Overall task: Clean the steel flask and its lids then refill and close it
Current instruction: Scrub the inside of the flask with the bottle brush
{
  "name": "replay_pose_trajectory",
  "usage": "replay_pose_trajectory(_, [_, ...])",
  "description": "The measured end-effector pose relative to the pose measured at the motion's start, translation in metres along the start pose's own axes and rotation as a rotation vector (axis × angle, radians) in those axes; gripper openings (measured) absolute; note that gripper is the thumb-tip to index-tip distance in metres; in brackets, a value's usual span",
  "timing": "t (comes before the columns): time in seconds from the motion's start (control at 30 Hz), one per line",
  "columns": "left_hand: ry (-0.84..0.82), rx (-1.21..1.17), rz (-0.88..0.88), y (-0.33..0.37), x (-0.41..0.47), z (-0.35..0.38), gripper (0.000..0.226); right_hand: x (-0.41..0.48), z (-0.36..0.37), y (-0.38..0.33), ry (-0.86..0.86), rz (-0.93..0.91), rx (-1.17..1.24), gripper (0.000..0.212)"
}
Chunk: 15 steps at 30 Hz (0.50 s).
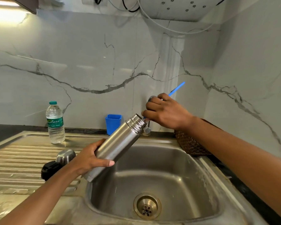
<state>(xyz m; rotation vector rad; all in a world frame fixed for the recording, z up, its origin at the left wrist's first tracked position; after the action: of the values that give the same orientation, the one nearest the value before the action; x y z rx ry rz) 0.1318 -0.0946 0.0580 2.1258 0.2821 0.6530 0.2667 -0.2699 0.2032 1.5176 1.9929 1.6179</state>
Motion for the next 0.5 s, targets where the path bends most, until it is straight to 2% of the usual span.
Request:
replay_pose_trajectory(0.17, [0.003,0.029,0.014,0.005,-0.001,-0.002,0.098,0.014,0.011,0.009,-0.175,0.121,0.283,0.044])
replay_pose_trajectory(0.33, [0.033,-0.005,-0.004,0.006,-0.001,-0.002,0.106,0.018,0.01,0.008,-0.007,0.201,0.158,0.036])
replay_pose_trajectory(0.5, [0.027,-0.014,-0.033,0.005,-0.003,-0.003,0.101,0.02,0.025,0.003,0.035,0.187,0.198,0.032])
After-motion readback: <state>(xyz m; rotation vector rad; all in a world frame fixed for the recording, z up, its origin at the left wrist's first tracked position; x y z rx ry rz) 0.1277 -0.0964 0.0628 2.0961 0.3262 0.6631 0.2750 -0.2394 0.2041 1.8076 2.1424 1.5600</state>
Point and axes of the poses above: each hand's wrist, its own x-axis towards the middle knuckle, its own z-axis out of the palm, y = z × x, the point moved 6 cm from there along x, towards the middle knuckle, and after that the axes turned 1 degree about y, right-handed, at the moved point
